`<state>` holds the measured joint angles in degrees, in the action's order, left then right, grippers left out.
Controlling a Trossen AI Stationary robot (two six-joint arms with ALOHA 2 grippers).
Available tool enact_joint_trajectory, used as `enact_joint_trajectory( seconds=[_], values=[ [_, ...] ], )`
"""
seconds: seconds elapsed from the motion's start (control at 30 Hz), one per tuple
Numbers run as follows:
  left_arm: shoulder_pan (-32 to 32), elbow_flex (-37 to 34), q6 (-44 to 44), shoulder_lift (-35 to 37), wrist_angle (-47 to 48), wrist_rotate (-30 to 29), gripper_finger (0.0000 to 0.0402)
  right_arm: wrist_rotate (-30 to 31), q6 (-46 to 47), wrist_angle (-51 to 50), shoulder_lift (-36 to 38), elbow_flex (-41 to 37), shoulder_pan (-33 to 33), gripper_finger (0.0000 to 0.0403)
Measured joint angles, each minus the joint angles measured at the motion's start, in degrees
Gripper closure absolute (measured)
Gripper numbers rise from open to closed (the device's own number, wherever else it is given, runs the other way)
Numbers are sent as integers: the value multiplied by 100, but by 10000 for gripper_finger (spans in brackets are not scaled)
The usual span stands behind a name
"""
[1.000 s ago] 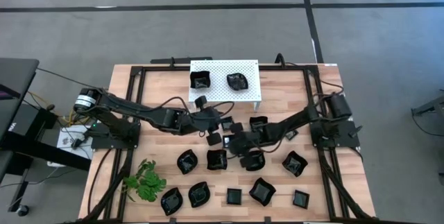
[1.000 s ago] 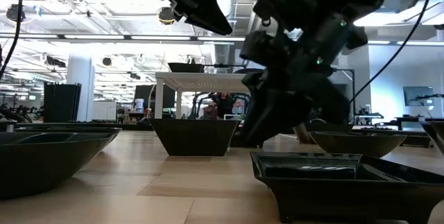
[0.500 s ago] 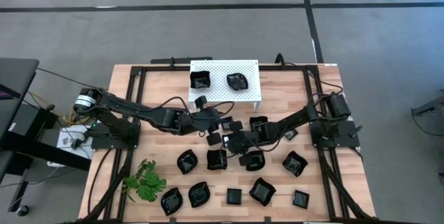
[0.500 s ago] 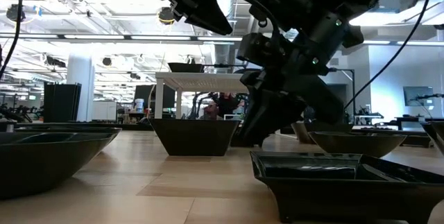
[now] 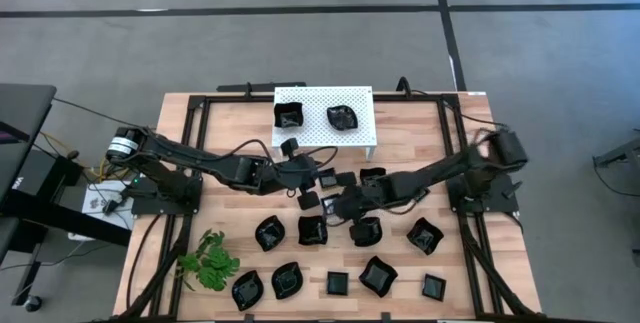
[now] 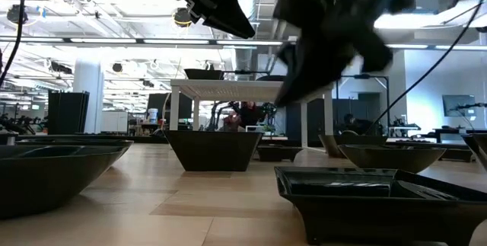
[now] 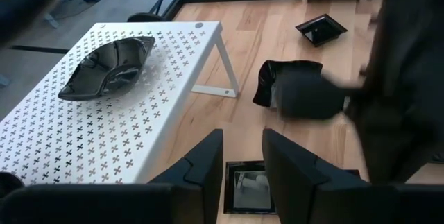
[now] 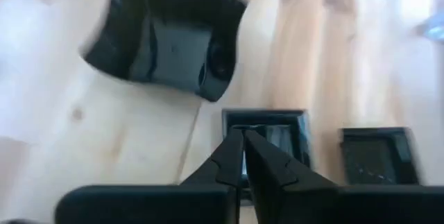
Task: Pick & Place Mini shaped plates
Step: Put the square plate on the shelf
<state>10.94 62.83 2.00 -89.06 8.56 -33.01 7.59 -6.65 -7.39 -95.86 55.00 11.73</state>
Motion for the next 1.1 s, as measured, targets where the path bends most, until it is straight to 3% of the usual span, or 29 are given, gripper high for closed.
enact_joint_trajectory(
  seconds=[0.27,0.37,0.5,0.67,0.93,1.1],
  values=[
    [17,0,-2,147,13,-8,298,920,-127,-434,1161,9,-1,400],
    [87,2,37,343,4,-40,298,668,-229,-546,1246,9,-83,400],
    [273,-73,213,563,-28,-39,298,20,-186,-545,854,9,-11,390],
    [367,-335,333,761,-11,-37,298,-8,-287,-279,5,2,240,350],
    [326,-557,348,904,-345,-44,298,323,-408,-67,-912,430,373,253],
    [343,-553,410,885,-391,-41,298,667,-439,-298,-1322,598,284,217]
  ],
)
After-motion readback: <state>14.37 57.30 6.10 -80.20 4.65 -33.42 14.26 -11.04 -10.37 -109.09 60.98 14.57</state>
